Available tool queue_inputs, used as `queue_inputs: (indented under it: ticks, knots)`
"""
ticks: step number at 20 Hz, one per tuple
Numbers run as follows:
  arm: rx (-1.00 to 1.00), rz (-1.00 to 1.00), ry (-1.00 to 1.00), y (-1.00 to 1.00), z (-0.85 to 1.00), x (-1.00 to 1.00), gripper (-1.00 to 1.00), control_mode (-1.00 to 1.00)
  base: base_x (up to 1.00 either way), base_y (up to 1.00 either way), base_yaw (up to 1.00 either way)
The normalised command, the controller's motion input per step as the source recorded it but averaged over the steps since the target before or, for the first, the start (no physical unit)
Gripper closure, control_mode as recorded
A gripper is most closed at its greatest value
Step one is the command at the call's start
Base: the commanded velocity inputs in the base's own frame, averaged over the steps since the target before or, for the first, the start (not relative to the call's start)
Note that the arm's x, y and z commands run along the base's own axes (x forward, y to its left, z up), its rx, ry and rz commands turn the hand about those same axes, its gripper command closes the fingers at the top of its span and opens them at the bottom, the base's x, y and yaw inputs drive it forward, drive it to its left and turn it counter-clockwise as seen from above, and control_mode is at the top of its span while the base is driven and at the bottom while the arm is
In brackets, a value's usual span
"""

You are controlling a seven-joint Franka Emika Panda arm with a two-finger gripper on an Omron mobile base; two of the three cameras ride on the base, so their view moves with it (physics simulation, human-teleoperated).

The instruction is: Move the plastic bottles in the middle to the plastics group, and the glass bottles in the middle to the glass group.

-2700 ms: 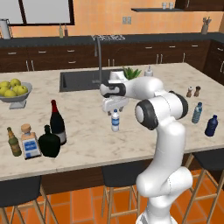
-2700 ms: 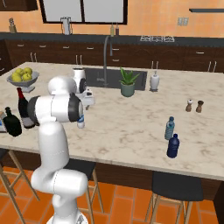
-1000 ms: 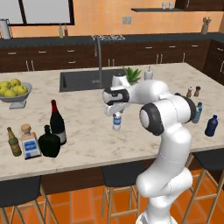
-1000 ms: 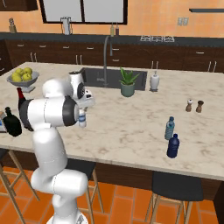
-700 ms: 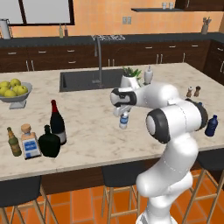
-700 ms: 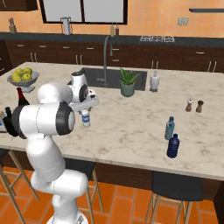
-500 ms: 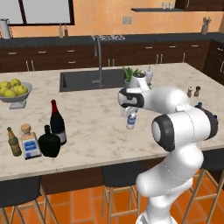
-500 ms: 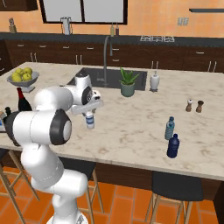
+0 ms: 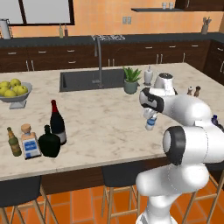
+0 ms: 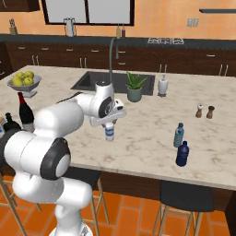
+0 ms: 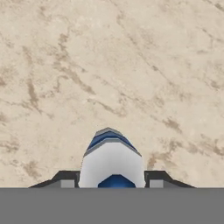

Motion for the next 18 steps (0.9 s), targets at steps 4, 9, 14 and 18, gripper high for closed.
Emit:
queue_inputs:
  ticks: [4,9,14,18]
  knots:
    - [0.00,-0.27,0.13,-0.84,0.23,-0.04,1.00,-1.00,0.00,0.00,0.00]
    - [0.00,-0.45,0.12,-0.87,0.14,-0.06,1.00,-1.00,0.00,0.00,0.00]
    - [0.00,-0.50,0.00,-0.87,0.01,0.00,1.00,-1.00,0.00,0.00,0.00]
    - [0.00,-0.44,0.00,-0.90,0.00,0.00,1.00,-1.00,0.00,0.00,0.00]
